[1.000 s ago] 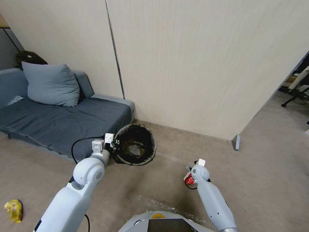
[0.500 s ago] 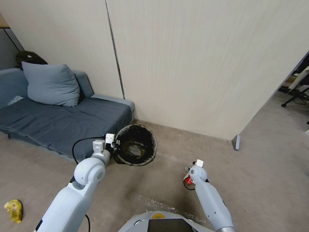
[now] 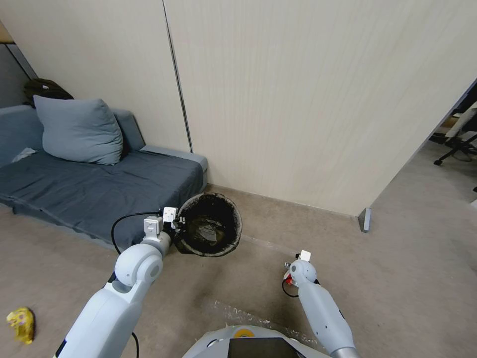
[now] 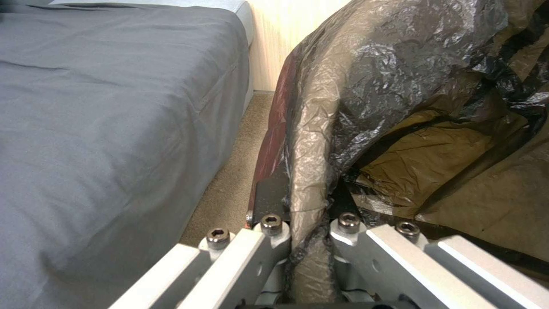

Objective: Pick up the trash bin, then pick up the garbage from the floor and place it into the trash bin.

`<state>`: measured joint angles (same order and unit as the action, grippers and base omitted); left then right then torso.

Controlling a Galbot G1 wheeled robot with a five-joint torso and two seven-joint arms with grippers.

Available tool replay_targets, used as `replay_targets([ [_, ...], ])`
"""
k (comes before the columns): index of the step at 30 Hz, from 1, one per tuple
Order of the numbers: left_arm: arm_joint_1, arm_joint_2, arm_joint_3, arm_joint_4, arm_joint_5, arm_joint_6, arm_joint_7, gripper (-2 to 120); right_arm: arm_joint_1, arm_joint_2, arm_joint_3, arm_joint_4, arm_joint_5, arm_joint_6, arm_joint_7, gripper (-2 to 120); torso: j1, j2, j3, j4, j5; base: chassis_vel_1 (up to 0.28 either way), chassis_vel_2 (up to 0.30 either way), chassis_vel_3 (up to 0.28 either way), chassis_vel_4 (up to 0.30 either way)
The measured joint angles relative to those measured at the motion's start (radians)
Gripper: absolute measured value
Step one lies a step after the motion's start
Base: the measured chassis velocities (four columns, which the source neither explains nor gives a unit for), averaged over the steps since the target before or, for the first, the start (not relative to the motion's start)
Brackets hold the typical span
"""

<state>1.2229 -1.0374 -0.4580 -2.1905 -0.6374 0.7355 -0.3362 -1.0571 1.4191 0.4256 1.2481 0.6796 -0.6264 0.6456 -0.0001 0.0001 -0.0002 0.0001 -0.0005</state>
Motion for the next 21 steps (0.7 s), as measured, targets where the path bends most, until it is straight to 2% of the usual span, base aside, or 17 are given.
replay_targets([
  [7,-0.007,-0.003,0.002,0.012,0.005,0.000,0.002,0,-0.023,-0.003,-0.001,0.036,-0.005,0.000,-0.006,65,0.000,0.000,0.000,-0.0004,0.0002,0.000,0.000,0.000,0.000],
  [21,-0.009,-0.004,0.002,0.022,0.012,0.000,0.005,0,-0.066,-0.020,-0.009,0.118,-0.020,0.001,-0.005,33,0.000,0.000,0.000,-0.0001,0.0008,0.000,0.000,0.000,0.000],
])
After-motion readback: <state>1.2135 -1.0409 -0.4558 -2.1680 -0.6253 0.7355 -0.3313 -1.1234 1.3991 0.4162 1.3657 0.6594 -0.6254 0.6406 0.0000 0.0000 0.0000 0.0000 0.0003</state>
